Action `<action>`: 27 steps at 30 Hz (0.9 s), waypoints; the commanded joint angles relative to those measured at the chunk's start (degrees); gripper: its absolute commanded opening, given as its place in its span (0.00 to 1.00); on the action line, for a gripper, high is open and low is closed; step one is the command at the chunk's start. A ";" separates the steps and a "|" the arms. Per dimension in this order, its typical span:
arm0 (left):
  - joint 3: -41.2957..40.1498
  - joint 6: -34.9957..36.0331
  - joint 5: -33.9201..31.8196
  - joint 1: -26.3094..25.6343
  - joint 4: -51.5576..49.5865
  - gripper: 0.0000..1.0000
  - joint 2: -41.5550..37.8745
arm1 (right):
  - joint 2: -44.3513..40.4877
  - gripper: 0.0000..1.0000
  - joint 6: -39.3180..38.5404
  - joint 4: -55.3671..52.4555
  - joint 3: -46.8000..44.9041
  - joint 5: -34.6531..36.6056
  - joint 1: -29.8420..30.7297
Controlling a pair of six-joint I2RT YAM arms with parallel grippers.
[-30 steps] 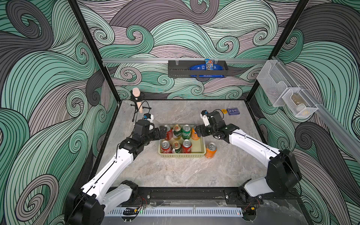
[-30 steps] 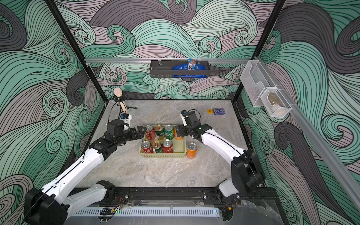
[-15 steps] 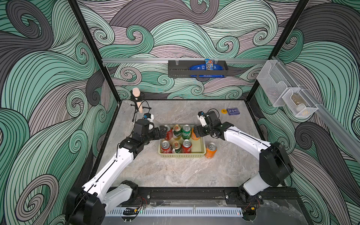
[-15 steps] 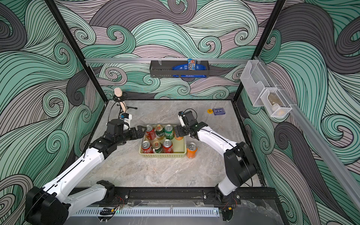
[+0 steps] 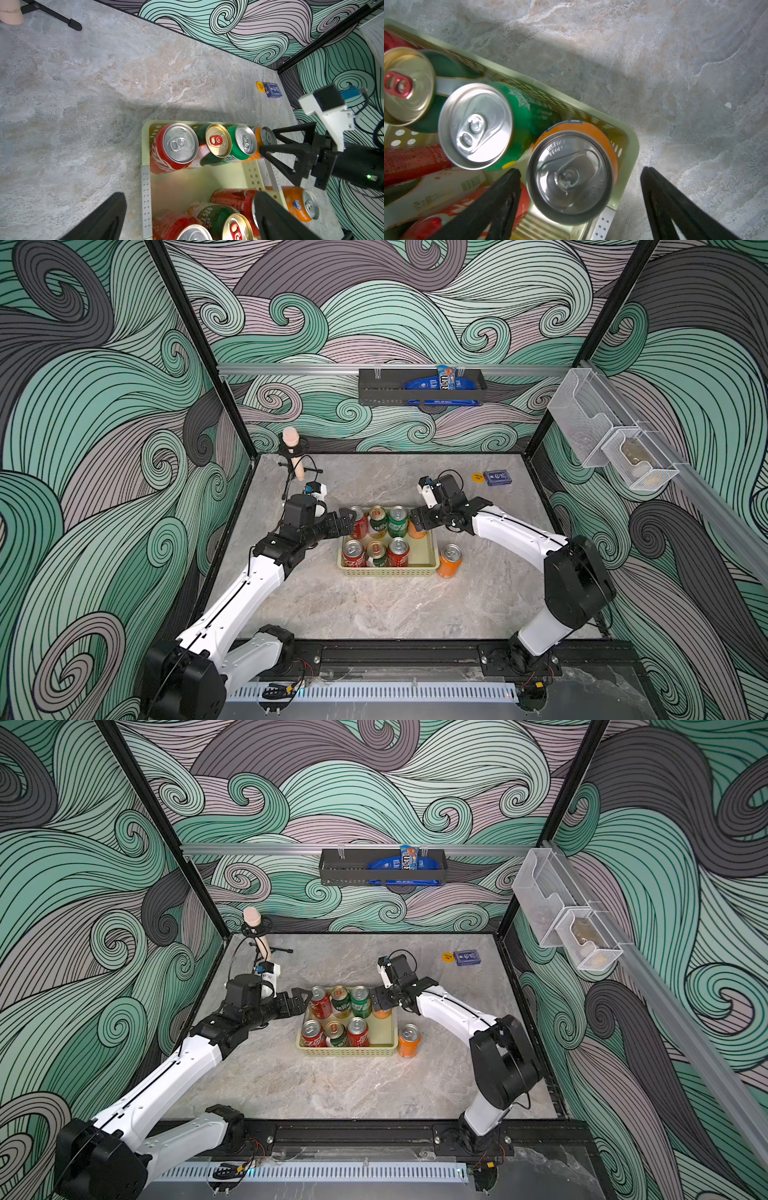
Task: Take out the drinks from the basket
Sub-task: Pick up the drink from the basket.
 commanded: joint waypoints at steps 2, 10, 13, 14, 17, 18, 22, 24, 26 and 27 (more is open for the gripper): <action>-0.57 0.42 1.98 0.62 1.64 0.99 0.40 | 1.99 0.89 -0.34 -0.08 1.39 -0.52 0.64; -0.89 0.35 2.70 0.72 2.14 0.99 0.22 | 4.05 0.88 -0.16 0.05 2.42 1.42 1.67; -0.95 0.26 2.87 0.79 2.22 0.99 0.22 | 4.36 0.87 -0.09 0.50 2.70 1.81 1.89; -0.98 0.24 3.02 0.79 2.30 0.99 0.22 | 4.54 0.86 0.01 0.50 2.72 1.81 1.94; -0.96 0.24 3.14 0.79 2.31 0.99 0.14 | 4.88 0.85 0.27 0.91 2.93 1.61 2.19; -1.03 0.24 3.22 0.79 2.38 0.99 0.14 | 4.99 0.84 0.37 0.89 2.92 1.60 2.21; -1.13 0.24 3.40 0.79 2.36 0.99 0.05 | 5.20 0.82 1.06 1.14 2.74 1.74 2.57; -1.16 0.18 3.49 0.79 2.48 0.99 -0.04 | 5.02 0.79 1.37 1.06 2.45 1.98 2.78; -1.14 0.16 3.49 0.81 2.58 0.99 -0.13 | 4.68 0.75 1.67 1.13 2.12 2.29 2.94; -1.21 0.16 3.49 0.81 2.58 0.99 -0.13 | 4.50 0.72 1.81 1.13 1.95 2.47 2.97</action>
